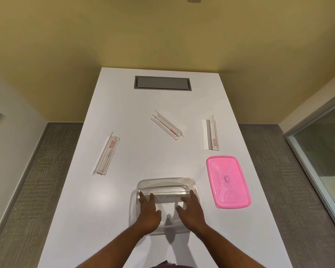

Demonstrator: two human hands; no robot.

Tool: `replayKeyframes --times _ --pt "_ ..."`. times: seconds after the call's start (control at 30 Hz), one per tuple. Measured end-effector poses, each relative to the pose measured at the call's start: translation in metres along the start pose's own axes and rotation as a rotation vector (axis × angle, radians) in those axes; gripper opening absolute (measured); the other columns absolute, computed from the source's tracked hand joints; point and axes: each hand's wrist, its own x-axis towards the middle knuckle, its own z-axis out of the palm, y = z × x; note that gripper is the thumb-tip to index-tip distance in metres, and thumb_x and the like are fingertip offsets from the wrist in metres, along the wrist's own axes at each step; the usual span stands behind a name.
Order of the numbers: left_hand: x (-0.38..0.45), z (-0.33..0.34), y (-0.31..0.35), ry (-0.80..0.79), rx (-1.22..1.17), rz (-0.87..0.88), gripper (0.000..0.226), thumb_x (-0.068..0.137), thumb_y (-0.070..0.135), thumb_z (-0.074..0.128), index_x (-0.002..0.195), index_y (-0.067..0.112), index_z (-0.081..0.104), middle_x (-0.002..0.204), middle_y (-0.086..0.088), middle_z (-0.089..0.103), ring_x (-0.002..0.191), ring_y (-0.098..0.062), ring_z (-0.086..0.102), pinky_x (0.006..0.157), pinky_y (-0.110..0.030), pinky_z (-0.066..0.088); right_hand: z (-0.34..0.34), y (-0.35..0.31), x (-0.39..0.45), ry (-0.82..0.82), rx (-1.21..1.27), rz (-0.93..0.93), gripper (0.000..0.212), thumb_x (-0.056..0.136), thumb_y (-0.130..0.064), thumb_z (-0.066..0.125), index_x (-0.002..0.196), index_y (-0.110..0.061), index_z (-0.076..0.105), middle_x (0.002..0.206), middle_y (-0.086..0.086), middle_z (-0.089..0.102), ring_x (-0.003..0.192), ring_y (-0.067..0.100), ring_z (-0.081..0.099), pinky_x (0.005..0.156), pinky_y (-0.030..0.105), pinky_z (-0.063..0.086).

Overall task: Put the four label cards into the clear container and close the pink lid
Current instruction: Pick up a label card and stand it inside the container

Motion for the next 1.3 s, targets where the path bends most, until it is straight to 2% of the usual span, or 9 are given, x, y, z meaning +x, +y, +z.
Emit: replayKeyframes --times 0.1,0.23,0.33,0.4,0.57,0.67,0.87,1.03,1.3 --pt "0.002 0.005 -0.002 0.009 0.086 0.033 0.078 0.104 0.021 0.043 0.157 0.010 -0.014 0.151 -0.019 -0.046 0.149 -0.036 -0.028 0.126 -0.042 0.003 0.003 0.002 0.003 -0.010 -0.009 -0.010 0.051 0.097 -0.038 0.062 0.145 -0.023 0.054 0.171 -0.003 0.011 0.151 0.015 0.033 0.117 0.030 0.032" --pt "0.004 0.011 -0.007 0.077 0.172 0.065 0.081 0.103 0.027 0.044 0.156 0.007 -0.014 0.150 -0.023 -0.045 0.149 -0.039 -0.025 0.126 -0.041 0.006 0.007 0.005 0.004 -0.023 -0.004 -0.037 0.069 0.096 -0.039 0.060 0.157 -0.021 0.033 0.171 -0.008 0.012 0.149 0.015 0.039 0.115 0.033 0.038" --pt "0.003 0.015 -0.013 0.115 0.180 0.087 0.082 0.102 0.030 0.045 0.156 0.004 -0.012 0.150 -0.025 -0.046 0.149 -0.040 -0.024 0.126 -0.040 0.006 0.009 0.004 0.007 -0.030 -0.041 -0.062 0.065 0.096 -0.041 0.058 0.155 -0.020 0.039 0.171 -0.012 0.002 0.151 0.011 0.033 0.116 0.031 0.036" --pt "0.003 0.016 -0.015 0.124 0.159 0.089 0.082 0.102 0.030 0.047 0.157 0.003 -0.007 0.151 -0.025 -0.044 0.150 -0.040 -0.023 0.126 -0.040 0.008 0.011 0.005 0.006 -0.025 -0.040 -0.067 0.067 0.095 -0.041 0.059 0.155 -0.022 0.038 0.171 -0.012 0.008 0.151 0.012 0.032 0.117 0.030 0.035" --pt "0.002 0.012 -0.012 0.128 0.084 0.112 0.076 0.100 0.027 0.051 0.156 0.006 0.005 0.158 -0.021 -0.036 0.154 -0.036 -0.011 0.125 -0.039 0.016 0.013 0.008 0.000 0.038 -0.072 -0.091 0.046 0.095 -0.040 0.061 0.139 -0.025 0.058 0.171 -0.006 0.015 0.151 0.015 0.032 0.116 0.031 0.035" --pt "0.003 0.010 -0.011 0.121 0.072 0.116 0.073 0.100 0.027 0.052 0.155 0.008 0.009 0.160 -0.021 -0.030 0.154 -0.036 -0.008 0.125 -0.040 0.016 0.009 0.007 0.001 0.034 -0.078 -0.093 0.044 0.096 -0.039 0.060 0.138 -0.024 0.058 0.170 -0.005 0.018 0.149 0.014 0.035 0.115 0.031 0.036" --pt "0.008 0.008 -0.013 0.131 0.083 0.126 0.073 0.098 0.030 0.055 0.155 0.010 0.013 0.162 -0.019 -0.027 0.155 -0.035 -0.005 0.125 -0.042 0.016 0.007 0.009 0.002 0.020 -0.086 -0.108 0.047 0.096 -0.040 0.061 0.140 -0.023 0.057 0.170 -0.001 0.018 0.153 0.014 0.029 0.118 0.029 0.031" --pt "0.008 0.007 -0.014 0.132 0.083 0.132 0.072 0.098 0.029 0.056 0.154 0.009 0.016 0.163 -0.018 -0.025 0.155 -0.033 -0.005 0.125 -0.040 0.016 0.002 0.009 0.001 0.028 -0.071 -0.084 0.047 0.096 -0.039 0.063 0.139 -0.021 0.058 0.167 0.001 0.027 0.152 0.015 0.030 0.120 0.028 0.025" --pt "0.006 0.001 -0.011 0.104 0.101 0.146 0.063 0.099 0.025 0.053 0.152 0.010 0.023 0.165 -0.017 -0.019 0.155 -0.032 -0.003 0.123 -0.037 0.013 -0.006 0.005 -0.003 0.000 -0.059 -0.085 0.052 0.096 -0.035 0.064 0.144 -0.018 0.053 0.166 0.004 0.028 0.155 0.016 0.023 0.122 0.027 0.021"
